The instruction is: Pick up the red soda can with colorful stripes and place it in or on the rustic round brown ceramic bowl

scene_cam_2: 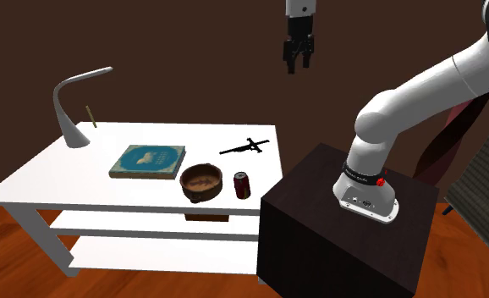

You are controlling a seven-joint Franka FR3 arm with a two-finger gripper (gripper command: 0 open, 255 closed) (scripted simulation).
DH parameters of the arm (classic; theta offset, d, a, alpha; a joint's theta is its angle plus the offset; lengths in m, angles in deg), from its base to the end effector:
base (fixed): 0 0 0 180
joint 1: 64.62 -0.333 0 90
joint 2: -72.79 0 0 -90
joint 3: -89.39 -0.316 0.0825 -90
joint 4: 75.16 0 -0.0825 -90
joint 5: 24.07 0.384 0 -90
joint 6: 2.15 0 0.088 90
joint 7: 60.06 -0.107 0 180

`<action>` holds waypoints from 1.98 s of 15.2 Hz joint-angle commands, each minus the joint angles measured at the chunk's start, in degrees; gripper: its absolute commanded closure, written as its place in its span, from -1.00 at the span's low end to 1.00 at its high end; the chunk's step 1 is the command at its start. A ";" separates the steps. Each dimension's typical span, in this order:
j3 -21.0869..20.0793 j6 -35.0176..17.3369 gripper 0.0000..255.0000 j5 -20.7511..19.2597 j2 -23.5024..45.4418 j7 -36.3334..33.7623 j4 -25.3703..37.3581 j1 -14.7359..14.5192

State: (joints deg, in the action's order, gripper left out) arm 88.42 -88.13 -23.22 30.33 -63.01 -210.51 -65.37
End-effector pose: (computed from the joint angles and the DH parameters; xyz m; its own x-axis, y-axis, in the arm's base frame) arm 0.3095 0.0123 0.5680 0.9924 -0.0264 -0.1204 -0.0263 -0.9997 0.0028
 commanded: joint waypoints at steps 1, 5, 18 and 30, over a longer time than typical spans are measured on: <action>0.00 0.00 -1.00 0.00 0.00 0.00 0.00 0.00; -2.26 -7.10 -1.00 1.90 1.75 -2.67 -5.63 -0.81; -10.19 -33.05 -1.00 7.41 18.14 -10.85 -15.84 -3.89; -15.94 -56.70 -1.00 5.13 45.91 -20.85 -12.40 -5.66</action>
State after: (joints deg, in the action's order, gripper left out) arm 72.80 -142.59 -17.28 73.18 -82.60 -223.72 -70.83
